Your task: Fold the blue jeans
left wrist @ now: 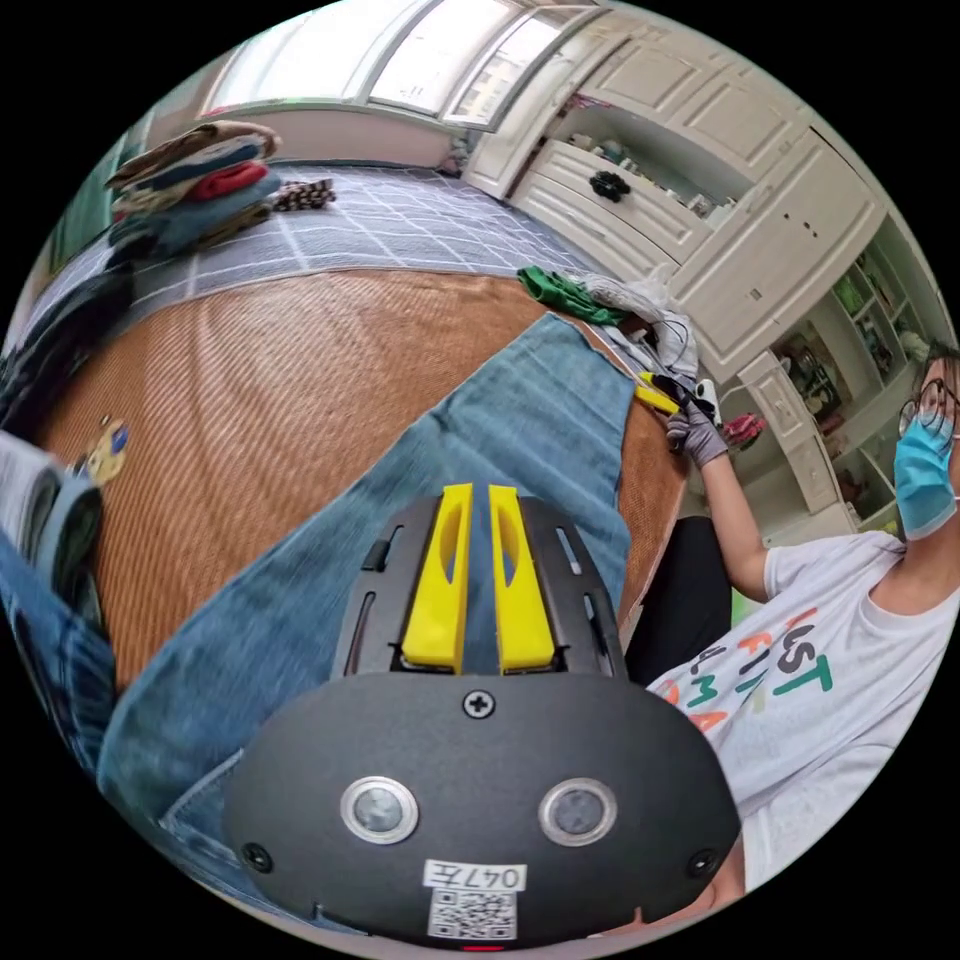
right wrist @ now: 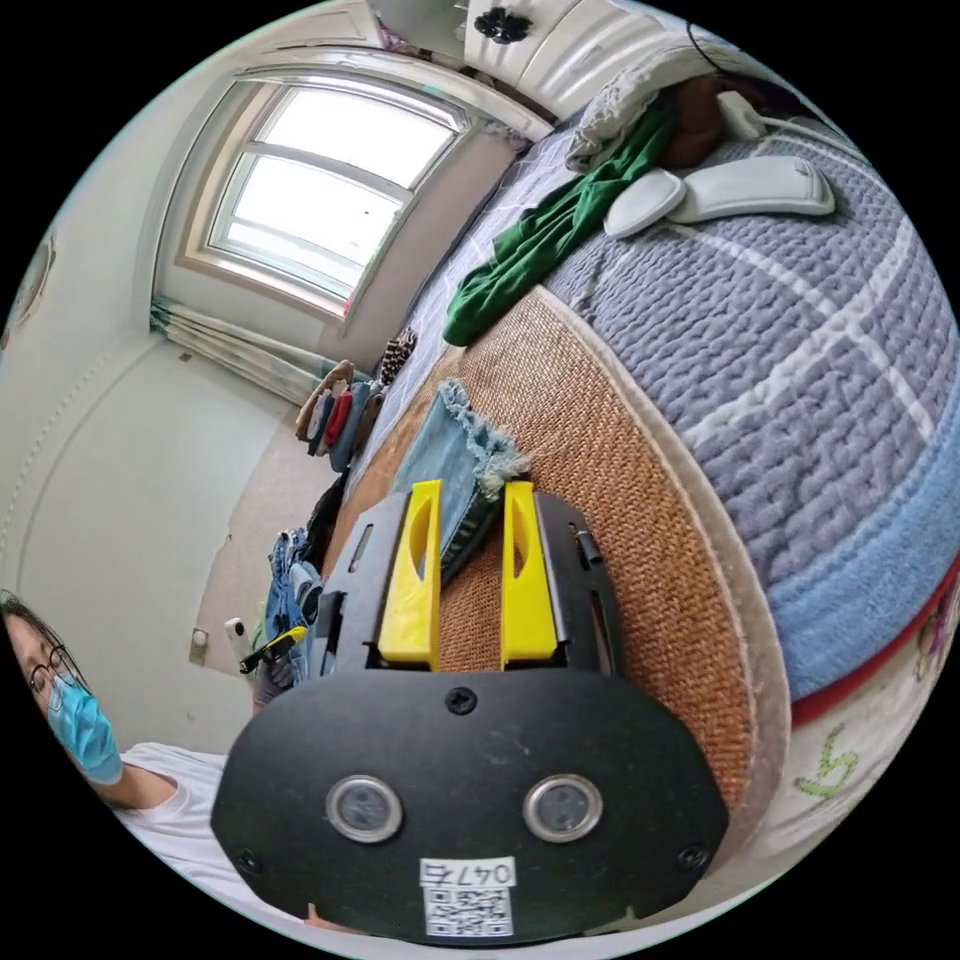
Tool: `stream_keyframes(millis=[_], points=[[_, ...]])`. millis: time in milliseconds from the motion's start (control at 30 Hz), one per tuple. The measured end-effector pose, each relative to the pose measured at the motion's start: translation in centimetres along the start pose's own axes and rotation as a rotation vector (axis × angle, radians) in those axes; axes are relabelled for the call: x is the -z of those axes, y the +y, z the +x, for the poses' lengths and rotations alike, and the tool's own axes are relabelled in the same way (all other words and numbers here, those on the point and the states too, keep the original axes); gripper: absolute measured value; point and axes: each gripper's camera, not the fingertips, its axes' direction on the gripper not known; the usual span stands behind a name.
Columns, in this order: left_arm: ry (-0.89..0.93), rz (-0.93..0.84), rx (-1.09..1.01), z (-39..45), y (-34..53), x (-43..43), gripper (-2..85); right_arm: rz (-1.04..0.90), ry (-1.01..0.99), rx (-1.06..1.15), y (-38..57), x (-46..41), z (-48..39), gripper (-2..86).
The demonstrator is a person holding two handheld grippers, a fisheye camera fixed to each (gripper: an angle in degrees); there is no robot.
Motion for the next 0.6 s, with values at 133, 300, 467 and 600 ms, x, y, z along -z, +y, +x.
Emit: stream_keyframes(millis=[133, 300, 467, 600], points=[[0.049, 0.046, 0.125, -5.9, 3.7, 1.7, 0.5, 0.026, 0.019, 0.088, 0.7, -1.8, -3.1, -0.5], [0.224, -0.034, 0.245, -13.0, 5.8, -0.9, -0.8, 0.135, 0.328, 0.128, 3.5, 2.3, -6.1, -0.8], [0.247, -0.042, 0.239, -14.3, 5.0, -1.6, -1.0, 0.088, 0.207, -0.02, 6.6, 2.4, -0.6, -0.8], [0.143, -0.037, 0.157, -13.6, 3.9, -0.4, -1.0, 0.073, 0.196, -0.011, 8.0, 2.4, -0.3, -0.8]])
